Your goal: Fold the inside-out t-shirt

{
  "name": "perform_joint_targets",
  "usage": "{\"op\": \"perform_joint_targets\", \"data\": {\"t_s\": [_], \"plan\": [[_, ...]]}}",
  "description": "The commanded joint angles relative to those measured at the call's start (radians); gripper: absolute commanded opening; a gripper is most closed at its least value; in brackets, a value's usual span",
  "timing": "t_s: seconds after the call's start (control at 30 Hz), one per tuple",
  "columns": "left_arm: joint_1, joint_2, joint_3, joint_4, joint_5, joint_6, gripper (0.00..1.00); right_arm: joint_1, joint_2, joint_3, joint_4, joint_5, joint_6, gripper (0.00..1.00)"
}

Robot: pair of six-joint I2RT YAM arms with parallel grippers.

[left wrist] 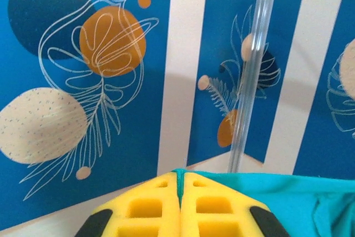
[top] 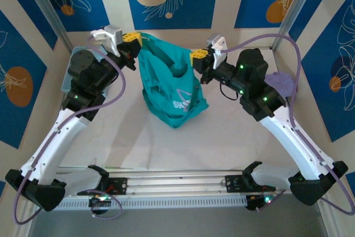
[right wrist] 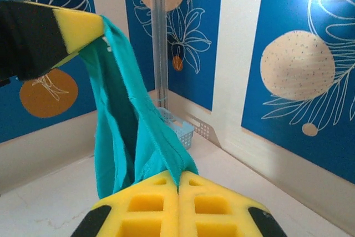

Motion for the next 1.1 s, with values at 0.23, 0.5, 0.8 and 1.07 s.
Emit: {"op": "perform_joint_targets", "data": {"t_s": [0.23, 0.5, 0.8, 1.07], "plan": [[0.016, 0.130, -0.165, -0.168, 0.062, 0.015, 0.09, -0.108, 0.098, -0.008, -0.077, -0.006, 0.055, 0.00], [-0.009, 0.050, -0.364, -0.030, 0.045, 0.092, 0.24, -0.173, 0.190, 0.017, -0.115, -0.202, 0.073, 0.00], [-0.084, 0.083, -0.417, 0.117, 0.270, 0.297, 0.39, -0.193, 0.211, 0.028, -0.115, -0.267, 0.101, 0.00], [-0.096, 0.231, -0.296, -0.029, 0.282, 0.477, 0.45, -0.206, 0.205, 0.028, -0.120, -0.275, 0.101, 0.00]]}}
